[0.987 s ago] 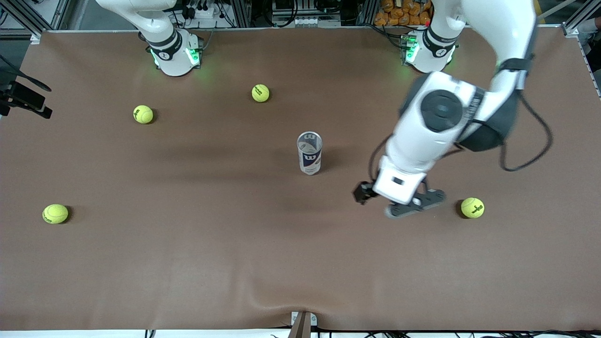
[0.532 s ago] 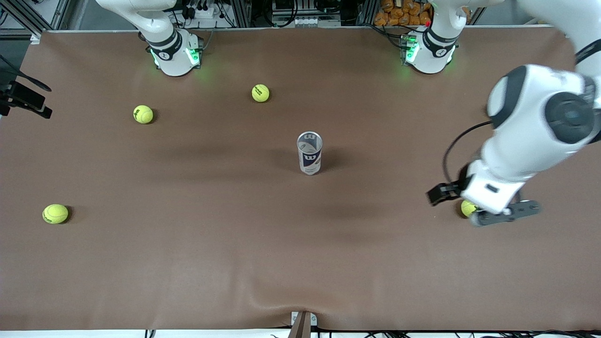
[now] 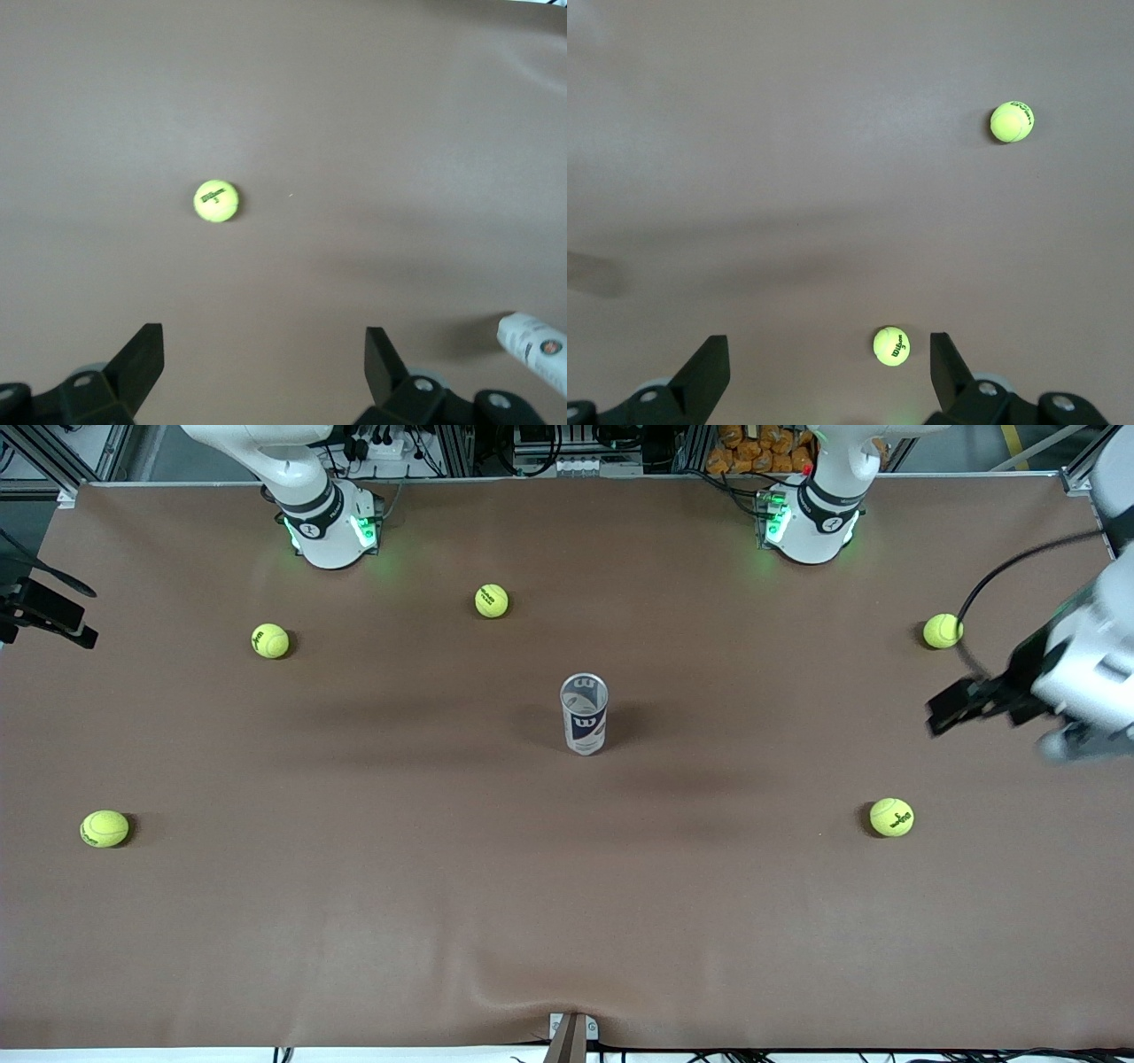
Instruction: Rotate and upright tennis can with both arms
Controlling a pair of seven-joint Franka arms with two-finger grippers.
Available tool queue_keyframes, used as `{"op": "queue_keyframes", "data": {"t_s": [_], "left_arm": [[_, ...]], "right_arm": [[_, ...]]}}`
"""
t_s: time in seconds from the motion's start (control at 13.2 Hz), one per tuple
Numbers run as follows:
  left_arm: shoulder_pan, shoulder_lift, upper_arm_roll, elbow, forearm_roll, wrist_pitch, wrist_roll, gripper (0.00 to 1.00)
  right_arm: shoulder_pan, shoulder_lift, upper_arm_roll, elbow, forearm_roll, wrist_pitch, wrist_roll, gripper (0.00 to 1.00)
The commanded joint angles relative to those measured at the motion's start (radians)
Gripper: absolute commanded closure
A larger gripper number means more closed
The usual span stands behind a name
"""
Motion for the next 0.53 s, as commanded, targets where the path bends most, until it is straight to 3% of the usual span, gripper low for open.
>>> {"op": "queue_keyframes", "data": {"t_s": [0.0,0.3,0.46], "left_arm": [[-0.012,-0.135,0.034,-0.162,-0.019,0.008,0.053,0.0],[-0.003,-0.266,0.037,-0.302,-0.019,0.011,0.053,0.0],[-0.003,-0.252,0.048,-0.293,-0.008,0.043,0.096,0.0]], "right_arm": [[-0.016,-0.009,0.011,0.004,-0.002,-0.01,-0.009,0.0],[-0.016,-0.009,0.011,0.004,-0.002,-0.01,-0.009,0.0],[-0.016,-0.009,0.011,0.004,-0.002,-0.01,-0.009,0.0]]}}
